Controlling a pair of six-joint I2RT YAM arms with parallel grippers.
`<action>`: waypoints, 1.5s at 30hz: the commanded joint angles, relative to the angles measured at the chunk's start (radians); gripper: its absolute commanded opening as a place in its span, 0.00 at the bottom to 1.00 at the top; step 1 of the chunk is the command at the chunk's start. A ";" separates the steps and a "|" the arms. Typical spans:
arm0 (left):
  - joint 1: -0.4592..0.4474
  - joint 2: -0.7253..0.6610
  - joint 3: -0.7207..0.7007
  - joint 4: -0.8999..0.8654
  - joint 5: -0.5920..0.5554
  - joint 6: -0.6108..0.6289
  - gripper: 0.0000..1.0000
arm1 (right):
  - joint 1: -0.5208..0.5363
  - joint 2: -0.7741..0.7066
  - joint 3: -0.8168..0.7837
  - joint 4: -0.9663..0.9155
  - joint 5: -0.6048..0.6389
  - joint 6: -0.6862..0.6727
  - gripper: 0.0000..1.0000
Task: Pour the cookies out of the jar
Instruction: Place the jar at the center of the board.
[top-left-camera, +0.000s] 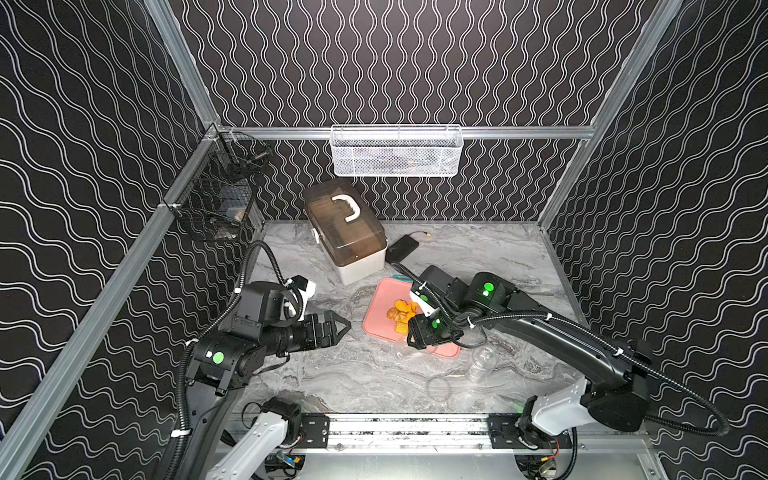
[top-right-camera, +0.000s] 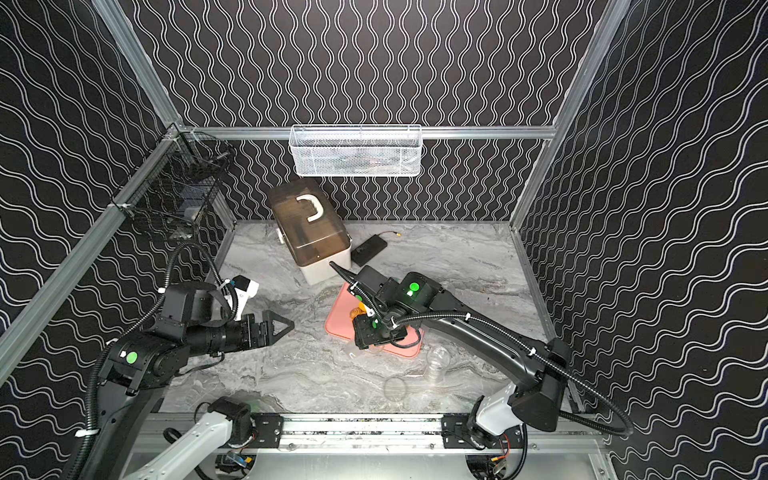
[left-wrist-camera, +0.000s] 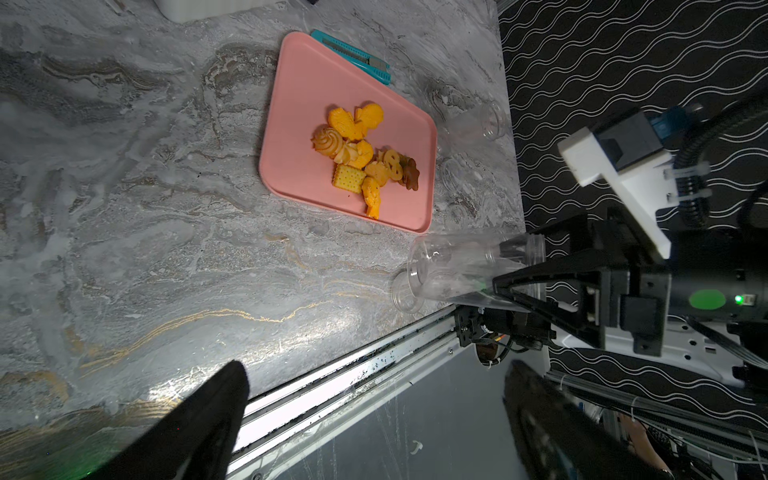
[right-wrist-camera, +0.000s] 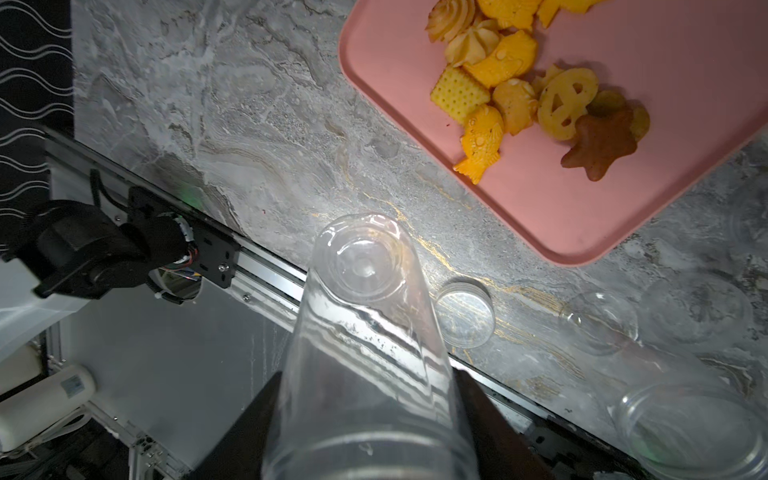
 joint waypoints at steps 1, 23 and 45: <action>0.002 0.000 0.005 -0.012 -0.005 0.026 0.99 | 0.023 0.025 0.017 -0.062 0.068 0.013 0.61; 0.002 0.000 0.009 -0.024 -0.017 0.036 0.99 | 0.100 0.210 -0.022 -0.124 0.122 0.013 0.61; 0.002 0.000 0.005 -0.033 -0.020 0.042 0.99 | 0.100 0.254 -0.095 -0.048 0.110 0.008 0.62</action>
